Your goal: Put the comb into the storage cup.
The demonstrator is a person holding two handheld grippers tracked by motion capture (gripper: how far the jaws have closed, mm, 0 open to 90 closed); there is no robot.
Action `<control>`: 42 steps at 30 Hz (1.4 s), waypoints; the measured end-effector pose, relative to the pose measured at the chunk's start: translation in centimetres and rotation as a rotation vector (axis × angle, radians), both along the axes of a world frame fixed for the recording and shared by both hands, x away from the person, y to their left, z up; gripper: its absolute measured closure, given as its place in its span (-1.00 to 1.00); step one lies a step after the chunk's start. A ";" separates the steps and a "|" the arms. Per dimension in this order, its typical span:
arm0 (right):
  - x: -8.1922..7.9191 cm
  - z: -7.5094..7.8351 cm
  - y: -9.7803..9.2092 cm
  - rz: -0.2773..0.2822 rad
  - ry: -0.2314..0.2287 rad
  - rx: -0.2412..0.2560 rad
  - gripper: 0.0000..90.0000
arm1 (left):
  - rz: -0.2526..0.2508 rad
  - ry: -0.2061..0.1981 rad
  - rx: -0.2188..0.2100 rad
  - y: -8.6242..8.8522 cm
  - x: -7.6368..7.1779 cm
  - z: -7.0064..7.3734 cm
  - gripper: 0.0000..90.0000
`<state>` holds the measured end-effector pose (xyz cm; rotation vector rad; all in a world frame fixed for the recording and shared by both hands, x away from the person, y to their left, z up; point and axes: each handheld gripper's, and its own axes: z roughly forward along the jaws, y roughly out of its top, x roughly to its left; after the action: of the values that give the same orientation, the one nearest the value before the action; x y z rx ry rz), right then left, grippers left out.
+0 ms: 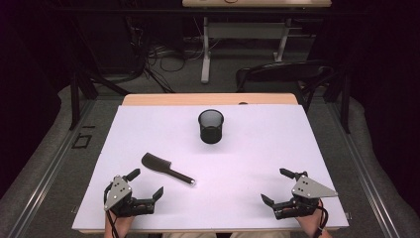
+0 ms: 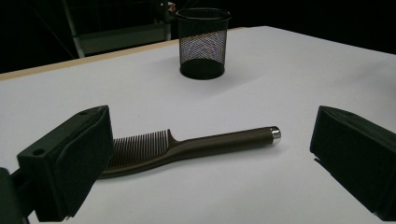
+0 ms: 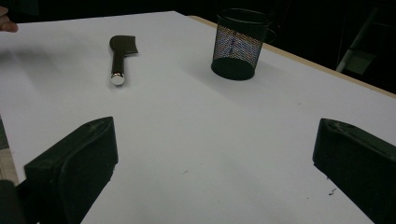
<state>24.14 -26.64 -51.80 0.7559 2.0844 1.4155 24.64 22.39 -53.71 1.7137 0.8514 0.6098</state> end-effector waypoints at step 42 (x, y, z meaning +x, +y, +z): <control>0.7 -0.3 0.2 0.005 0.030 -0.027 -1.00 | 0.003 0.145 0.073 -4.9 5.0 1.0 -1.00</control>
<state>24.81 -26.39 -52.10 0.7666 2.1252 1.3835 29.65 17.53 -52.70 1.8404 0.9435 0.5284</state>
